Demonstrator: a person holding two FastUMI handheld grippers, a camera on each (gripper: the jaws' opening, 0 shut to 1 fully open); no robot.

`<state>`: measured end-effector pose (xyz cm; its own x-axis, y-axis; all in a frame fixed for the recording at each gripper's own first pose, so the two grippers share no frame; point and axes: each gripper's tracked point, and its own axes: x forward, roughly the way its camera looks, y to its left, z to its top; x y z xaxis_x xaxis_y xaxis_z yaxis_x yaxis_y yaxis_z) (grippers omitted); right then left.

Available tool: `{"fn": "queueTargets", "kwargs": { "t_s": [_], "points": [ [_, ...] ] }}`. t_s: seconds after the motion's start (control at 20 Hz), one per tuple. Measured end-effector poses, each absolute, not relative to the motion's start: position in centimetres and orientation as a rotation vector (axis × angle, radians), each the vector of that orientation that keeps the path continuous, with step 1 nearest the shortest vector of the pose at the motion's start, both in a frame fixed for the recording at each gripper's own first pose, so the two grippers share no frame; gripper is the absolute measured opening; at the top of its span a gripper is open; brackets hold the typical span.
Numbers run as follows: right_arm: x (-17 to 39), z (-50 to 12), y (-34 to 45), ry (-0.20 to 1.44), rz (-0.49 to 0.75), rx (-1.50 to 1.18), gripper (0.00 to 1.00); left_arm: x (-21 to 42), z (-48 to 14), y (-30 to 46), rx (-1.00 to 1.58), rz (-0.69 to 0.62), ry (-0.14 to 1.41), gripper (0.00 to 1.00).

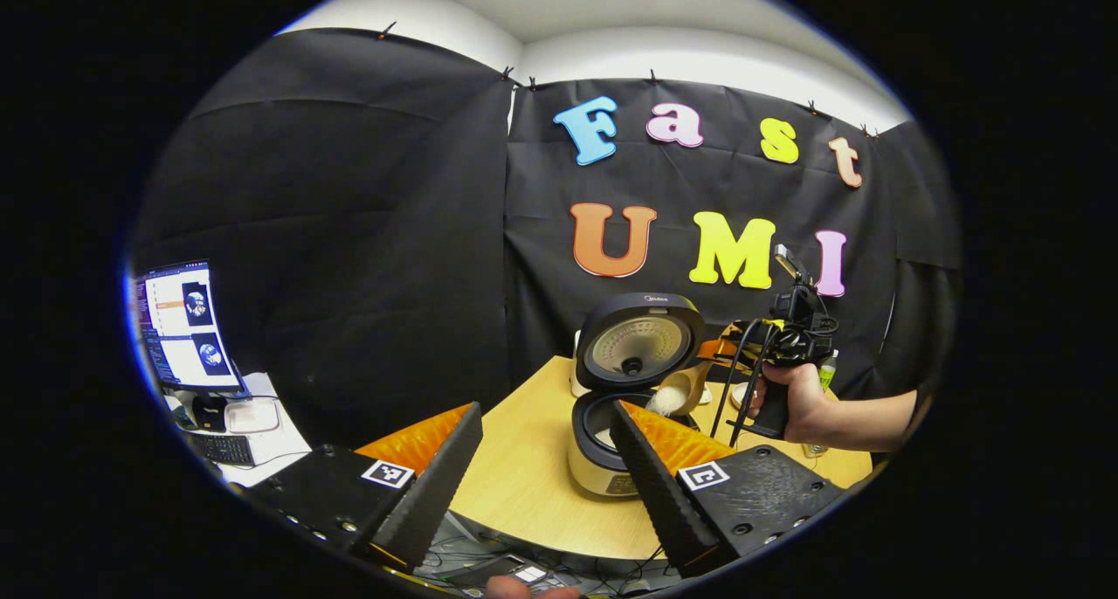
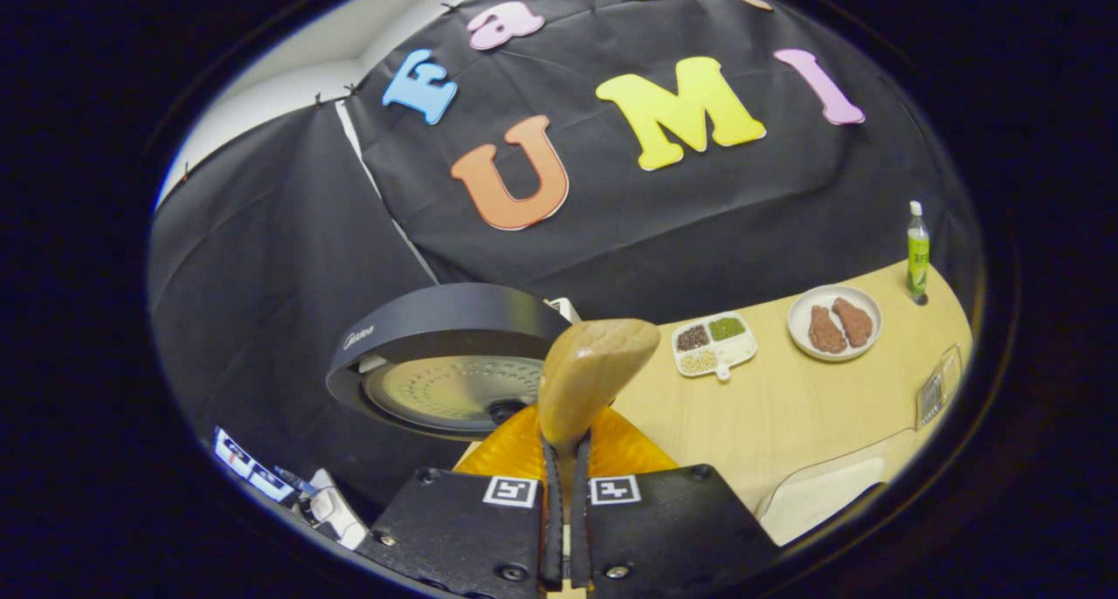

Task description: Close the left gripper, press the button to open the rice cooker; take a wooden spoon from the chopstick holder with the right hand, scoop a spoonful of rice and pour it into the rice cooker, then put the wooden spoon back into the chopstick holder.

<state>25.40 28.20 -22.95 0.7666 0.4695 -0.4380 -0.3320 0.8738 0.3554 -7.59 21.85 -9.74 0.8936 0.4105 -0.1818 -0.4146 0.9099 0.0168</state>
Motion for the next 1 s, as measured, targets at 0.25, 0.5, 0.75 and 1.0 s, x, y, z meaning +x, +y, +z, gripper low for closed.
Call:
{"fn": "queueTargets", "kwargs": {
  "t_s": [0.25,0.5,0.75,1.0],
  "points": [
    [24.9,-21.5,29.2,0.449,0.445,0.188,0.08,-7.5,-8.4,22.1,-0.033,0.387,0.142,0.95],
    [24.2,-21.3,29.7,0.386,0.427,0.068,0.08,-8.1,-7.8,23.2,-0.047,0.353,0.119,0.95],
    [23.6,-21.0,30.1,0.284,0.417,-0.122,0.09,-8.9,-7.7,24.8,-0.039,0.345,0.110,0.95],
    [23.0,-20.5,30.9,0.188,0.416,-0.259,0.09,-9.6,-7.6,25.6,-0.050,0.322,0.103,0.95]
  ]
}}
